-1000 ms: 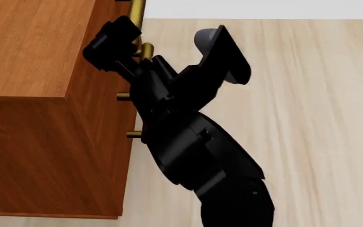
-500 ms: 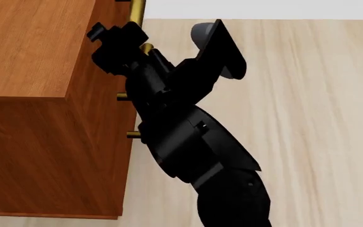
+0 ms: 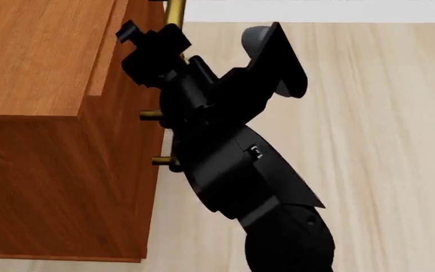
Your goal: Close the bottom drawer of the cabinet and open the top drawer.
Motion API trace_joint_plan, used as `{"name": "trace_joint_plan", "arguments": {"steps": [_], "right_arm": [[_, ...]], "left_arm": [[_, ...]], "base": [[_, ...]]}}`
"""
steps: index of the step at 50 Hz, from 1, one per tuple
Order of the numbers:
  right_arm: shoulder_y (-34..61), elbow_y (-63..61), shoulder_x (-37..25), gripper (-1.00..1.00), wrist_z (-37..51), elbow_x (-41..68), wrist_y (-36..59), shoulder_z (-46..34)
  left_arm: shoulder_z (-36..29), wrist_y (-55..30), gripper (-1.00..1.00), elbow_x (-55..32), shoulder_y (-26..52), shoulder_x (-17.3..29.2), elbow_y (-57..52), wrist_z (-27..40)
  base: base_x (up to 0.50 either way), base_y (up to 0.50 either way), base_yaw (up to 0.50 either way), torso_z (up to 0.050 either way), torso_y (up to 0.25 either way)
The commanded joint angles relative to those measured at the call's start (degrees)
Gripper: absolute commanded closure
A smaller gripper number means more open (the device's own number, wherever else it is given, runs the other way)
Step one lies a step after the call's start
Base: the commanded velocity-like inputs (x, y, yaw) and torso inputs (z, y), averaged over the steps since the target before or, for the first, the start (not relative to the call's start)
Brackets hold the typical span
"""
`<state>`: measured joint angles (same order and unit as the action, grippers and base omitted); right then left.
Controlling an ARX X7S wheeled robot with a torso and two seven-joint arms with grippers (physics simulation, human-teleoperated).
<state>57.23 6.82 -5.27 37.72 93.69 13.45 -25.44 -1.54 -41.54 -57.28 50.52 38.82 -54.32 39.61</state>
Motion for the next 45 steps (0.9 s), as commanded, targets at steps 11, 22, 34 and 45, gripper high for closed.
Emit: {"name": "trace_joint_plan", "arguments": {"steps": [11, 22, 34, 45], "right_arm": [[2.3, -3.2, -3.0, 1.0, -0.2, 0.7, -1.1, 1.2], [1.7, -6.5, -5.3, 1.0, 1.5, 1.3, -2.0, 2.7], [-0.9, -11.4, -7.7, 1.0, 3.4, 1.6, -3.0, 4.1], [-2.3, -12.6, -9.9, 1.0, 3.8, 1.7, -3.7, 5.4]], "left_arm": [[-0.5, 0.2, -1.0, -0.6, 1.0, 0.4, 0.2, 0.5], [-1.0, 0.2, -1.0, -1.0, 1.7, 0.3, 0.3, 0.9], [-1.1, 0.5, -1.0, -1.5, 1.9, 0.4, 0.3, 1.2], [-1.7, 1.1, -1.0, -0.9, 1.8, 0.1, 0.4, 1.0]], "base": [[0.0, 0.0, 0.0, 0.001, 0.005], [0.0, 0.0, 0.0, 0.002, 0.006], [0.0, 0.0, 0.0, 0.002, 0.007], [0.0, 0.0, 0.0, 0.003, 0.007]]}}
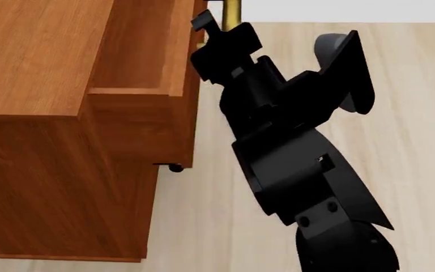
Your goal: Close the bottom drawer of the cabinet and open the top drawer.
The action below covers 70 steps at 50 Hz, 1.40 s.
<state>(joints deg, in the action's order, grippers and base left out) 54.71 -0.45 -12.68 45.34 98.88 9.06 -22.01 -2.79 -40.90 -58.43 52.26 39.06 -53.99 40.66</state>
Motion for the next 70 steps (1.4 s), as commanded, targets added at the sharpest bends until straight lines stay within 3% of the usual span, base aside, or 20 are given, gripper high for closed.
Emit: {"name": "trace_joint_plan", "arguments": {"steps": [1, 39, 40, 70], "right_arm": [[0.0, -5.4, -2.6, 1.0, -3.9, -3.4, 0.7, 2.0], [-0.9, -5.4, -3.6, 1.0, -4.8, -3.0, -0.4, 2.6], [-0.9, -5.4, -3.6, -1.0, -4.9, -2.9, -0.3, 2.5], [-1.9, -5.6, -4.1, -1.0, -3.8, -3.4, -1.5, 2.7]], "left_arm": [[-0.5, 0.5, -1.0, 0.4, 0.0, -0.2, 0.1, -0.1], [-2.1, 1.0, -1.0, 0.8, 0.6, 0.0, 0.4, 0.2], [-2.2, 1.1, -1.0, 0.9, 0.6, 0.0, 0.4, 0.2], [-2.9, 1.3, -1.0, 0.5, 1.5, 0.2, 0.5, 1.0]], "base": [[0.0, 0.0, 0.0, 0.0, 0.013], [0.0, 0.0, 0.0, 0.002, 0.006], [0.0, 0.0, 0.0, 0.0, 0.012], [0.0, 0.0, 0.0, 0.0, 0.0]]}}
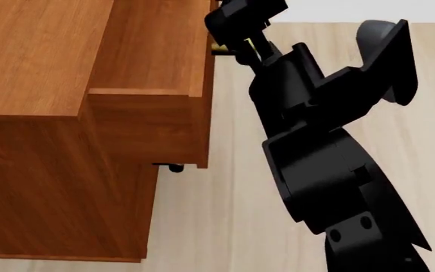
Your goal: Close the bottom drawer of the cabinet and open the top drawer.
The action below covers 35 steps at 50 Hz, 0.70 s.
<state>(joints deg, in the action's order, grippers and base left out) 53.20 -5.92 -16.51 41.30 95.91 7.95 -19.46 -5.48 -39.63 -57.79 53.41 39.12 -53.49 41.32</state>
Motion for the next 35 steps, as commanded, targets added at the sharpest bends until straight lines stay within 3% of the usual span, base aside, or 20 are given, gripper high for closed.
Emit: {"name": "trace_joint_plan", "arguments": {"steps": [1, 35], "right_arm": [[-0.5, -0.2, -0.3, -1.0, 0.2, -0.4, -0.5, 0.1], [-2.4, 1.2, -1.2, -1.0, -0.8, 0.0, -1.7, 0.8]], "left_arm": [[-0.3, 0.0, -1.0, -0.2, 0.4, 0.2, 0.0, 0.3], [-1.4, 0.3, -1.0, -0.2, 1.6, 0.5, -0.1, 0.7]], "base": [[0.0, 0.0, 0.0, 0.0, 0.0], [0.0, 0.0, 0.0, 0.0, 0.0]]}}
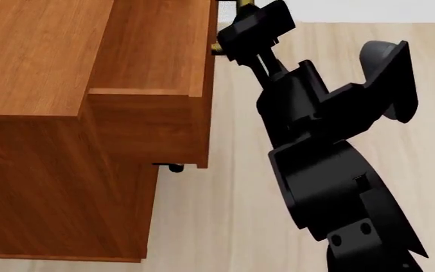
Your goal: Close the bottom drawer of the cabinet and open the top drawer.
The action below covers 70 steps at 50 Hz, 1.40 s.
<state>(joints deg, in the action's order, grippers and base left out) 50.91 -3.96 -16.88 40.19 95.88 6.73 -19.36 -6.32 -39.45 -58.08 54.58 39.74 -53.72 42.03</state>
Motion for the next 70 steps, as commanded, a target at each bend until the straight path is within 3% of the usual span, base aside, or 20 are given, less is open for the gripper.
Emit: {"name": "trace_joint_plan", "arguments": {"steps": [1, 22, 34, 70], "right_arm": [[-0.1, -0.8, -0.9, -1.0, 0.3, 0.0, -0.6, 0.8], [-0.5, -5.8, -4.5, -1.0, 3.6, -1.6, -1.8, 2.8], [3.9, -7.5, -7.6, -1.0, 6.6, -6.8, 1.3, -0.1], [21.8, -9.4, -16.2, -1.0, 4.2, -13.7, 25.0, -15.9]], "left_arm": [[-0.6, 0.1, -1.0, 0.1, 0.5, -0.1, 0.2, 0.0], [-1.8, 0.4, -1.0, 0.6, 0.7, -0.5, 0.4, 0.0], [-1.8, 0.9, -1.0, 0.6, 0.2, -0.3, 0.3, 0.1], [-2.2, 2.7, -1.0, 1.3, -1.1, -0.1, 0.3, -0.1]], "base": [[0.0, 0.0, 0.0, 0.0, 0.0], [0.0, 0.0, 0.0, 0.0, 0.0], [0.0, 0.0, 0.0, 0.0, 0.0], [0.0, 0.0, 0.0, 0.0, 0.0]]}}
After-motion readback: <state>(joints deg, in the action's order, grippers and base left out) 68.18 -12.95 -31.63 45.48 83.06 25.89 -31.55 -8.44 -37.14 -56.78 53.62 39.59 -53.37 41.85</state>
